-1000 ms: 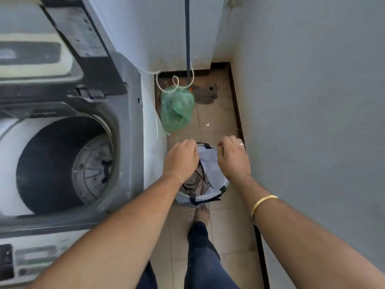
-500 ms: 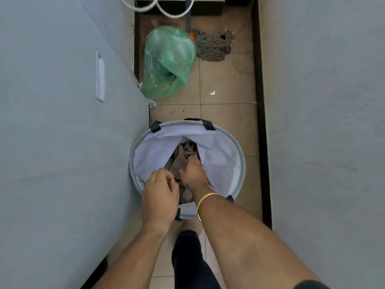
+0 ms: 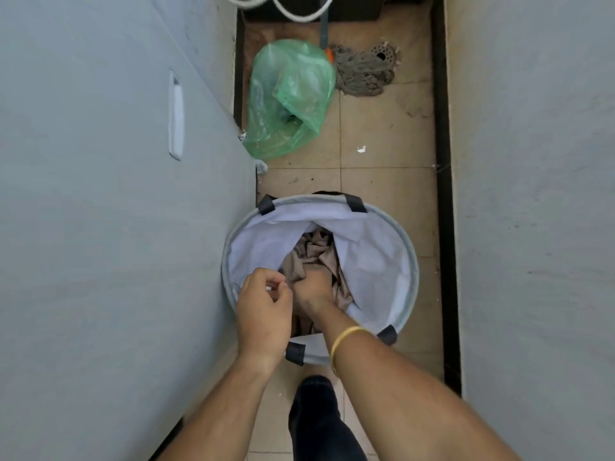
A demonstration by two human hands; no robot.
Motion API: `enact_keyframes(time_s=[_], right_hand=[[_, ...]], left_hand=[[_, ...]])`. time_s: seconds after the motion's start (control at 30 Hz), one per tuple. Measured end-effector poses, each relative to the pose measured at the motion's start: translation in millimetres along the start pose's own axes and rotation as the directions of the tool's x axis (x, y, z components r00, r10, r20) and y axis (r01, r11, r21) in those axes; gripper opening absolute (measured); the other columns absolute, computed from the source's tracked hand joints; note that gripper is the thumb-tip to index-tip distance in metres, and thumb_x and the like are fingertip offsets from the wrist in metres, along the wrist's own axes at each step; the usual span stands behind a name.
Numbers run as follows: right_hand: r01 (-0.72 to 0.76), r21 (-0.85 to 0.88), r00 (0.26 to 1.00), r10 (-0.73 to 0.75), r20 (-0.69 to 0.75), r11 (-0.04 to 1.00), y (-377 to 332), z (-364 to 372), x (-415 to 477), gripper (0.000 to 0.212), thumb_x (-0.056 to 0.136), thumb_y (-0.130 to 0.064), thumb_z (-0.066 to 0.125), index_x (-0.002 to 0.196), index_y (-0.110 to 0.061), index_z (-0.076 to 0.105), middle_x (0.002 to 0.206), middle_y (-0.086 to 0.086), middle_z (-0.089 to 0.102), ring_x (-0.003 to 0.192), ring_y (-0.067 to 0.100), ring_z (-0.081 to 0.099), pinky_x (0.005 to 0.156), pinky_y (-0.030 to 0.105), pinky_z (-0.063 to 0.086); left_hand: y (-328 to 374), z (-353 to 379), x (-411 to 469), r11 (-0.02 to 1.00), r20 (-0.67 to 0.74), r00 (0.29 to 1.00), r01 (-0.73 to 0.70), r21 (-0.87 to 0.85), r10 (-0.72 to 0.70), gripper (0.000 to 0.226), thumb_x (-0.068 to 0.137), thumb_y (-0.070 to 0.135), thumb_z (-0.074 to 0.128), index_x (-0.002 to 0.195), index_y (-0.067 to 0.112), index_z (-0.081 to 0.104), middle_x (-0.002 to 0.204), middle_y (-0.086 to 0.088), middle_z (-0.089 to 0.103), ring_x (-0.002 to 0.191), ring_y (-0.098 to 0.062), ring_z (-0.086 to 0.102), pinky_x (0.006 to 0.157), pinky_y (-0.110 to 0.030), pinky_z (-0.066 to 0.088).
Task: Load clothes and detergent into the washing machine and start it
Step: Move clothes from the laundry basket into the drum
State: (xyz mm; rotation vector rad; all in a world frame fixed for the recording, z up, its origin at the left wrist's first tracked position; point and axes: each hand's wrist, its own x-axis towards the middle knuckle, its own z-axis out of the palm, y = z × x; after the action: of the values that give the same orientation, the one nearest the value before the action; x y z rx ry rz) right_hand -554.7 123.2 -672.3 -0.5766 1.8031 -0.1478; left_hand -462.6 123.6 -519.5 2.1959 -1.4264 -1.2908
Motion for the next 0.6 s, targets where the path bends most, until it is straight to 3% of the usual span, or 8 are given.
enact_keyframes(time_s=[0.1,0.23,0.3,0.37,0.43,0.47,0.53,0.6], right_hand=[[0.04,0.087,0.999,-0.04,-0.005,0.995,-14.0,-43.7,-98.5,0.041,0.1,-0.02,0.055,0.06,-0.025,0.052,0.065,-0.002,0.053,0.075,0.026,0.055,0.06,0.037,0.037],[0.152,0.238,0.988,-0.14,-0.069,0.959,-56.5,-102.0,-235.8,0.063,0.097,-0.011,0.059,0.041,-0.04,0.051,0.05,-0.008,0.04,0.056,0.012,0.04,0.064,0.036,0.034],[0.184,0.364,0.983,-0.159,-0.096,0.913,-80.5,-130.3,-294.4,0.054,0.095,-0.013,0.062,0.045,-0.033,0.05,0.052,-0.011,0.045,0.061,0.012,0.045,0.067,0.037,0.039],[0.238,0.489,0.971,-0.225,-0.086,0.839,-115.5,-160.3,-363.9,0.023,0.083,-0.028,0.064,0.063,-0.017,0.063,0.066,0.011,0.059,0.075,0.021,0.056,0.072,0.05,0.048],[0.339,0.596,0.929,-0.361,-0.087,0.728,-150.7,-185.9,-422.4,0.055,0.071,-0.037,0.062,0.097,0.011,0.065,0.088,0.035,0.064,0.087,0.034,0.061,0.08,0.057,0.054],[0.392,0.64,0.897,-0.429,-0.108,0.66,-176.9,-200.3,-458.9,0.066,0.069,-0.037,0.062,0.102,0.02,0.057,0.085,0.036,0.061,0.087,0.036,0.058,0.079,0.053,0.051],[0.452,0.702,0.839,-0.531,-0.123,0.551,-222.0,-223.8,-524.7,0.054,0.071,-0.025,0.064,0.092,0.024,0.055,0.075,0.029,0.058,0.077,0.034,0.055,0.076,0.041,0.048],[0.484,0.751,0.765,-0.634,-0.113,0.45,-258.1,-240.3,-583.8,0.039,0.07,-0.014,0.07,0.081,0.021,0.056,0.077,0.034,0.059,0.077,0.038,0.057,0.079,0.042,0.051]], left_hand=[[31.0,-22.6,-32.1,0.987,0.054,0.994,0.102,-0.12,-0.096,0.025,0.105,0.0,0.061,0.105,0.025,0.065,0.116,-0.005,0.072,0.103,-0.018,0.07,0.088,-0.031,0.056],[72.1,-68.9,-82.0,0.967,0.161,0.972,0.197,-0.162,-0.171,0.038,0.103,-0.006,0.054,0.11,0.03,0.063,0.126,-0.005,0.068,0.121,-0.029,0.071,0.103,-0.048,0.064],[109.8,-101.2,-113.7,0.946,0.218,0.965,0.202,-0.255,-0.147,0.039,0.106,-0.009,0.054,0.121,0.026,0.061,0.125,0.002,0.068,0.118,-0.019,0.071,0.089,-0.028,0.062],[142.0,-141.8,-147.8,0.925,0.326,0.943,0.18,-0.335,-0.066,0.055,0.101,-0.019,0.057,0.129,0.029,0.059,0.124,0.01,0.07,0.106,-0.001,0.072,0.077,-0.015,0.059],[169.3,-177.5,-173.9,0.93,0.365,0.929,0.073,-0.359,0.067,0.071,0.086,-0.017,0.074,0.135,0.031,0.057,0.127,0.006,0.073,0.105,0.0,0.075,0.08,-0.017,0.061],[184.9,-199.9,-186.2,0.93,0.35,0.929,0.016,-0.366,0.122,0.079,0.075,-0.01,0.084,0.139,0.028,0.056,0.129,0.002,0.074,0.109,-0.007,0.075,0.084,-0.019,0.062],[211.7,-238.3,-208.8,0.927,0.339,0.919,-0.069,-0.37,0.204,0.095,0.061,-0.003,0.097,0.142,0.026,0.058,0.133,-0.002,0.075,0.123,-0.018,0.076,0.096,-0.029,0.065],[239.5,-275.0,-227.9,0.913,0.313,0.917,-0.111,-0.393,0.246,0.085,0.067,-0.012,0.098,0.138,0.023,0.066,0.126,0.005,0.082,0.124,-0.013,0.078,0.095,-0.024,0.066]])
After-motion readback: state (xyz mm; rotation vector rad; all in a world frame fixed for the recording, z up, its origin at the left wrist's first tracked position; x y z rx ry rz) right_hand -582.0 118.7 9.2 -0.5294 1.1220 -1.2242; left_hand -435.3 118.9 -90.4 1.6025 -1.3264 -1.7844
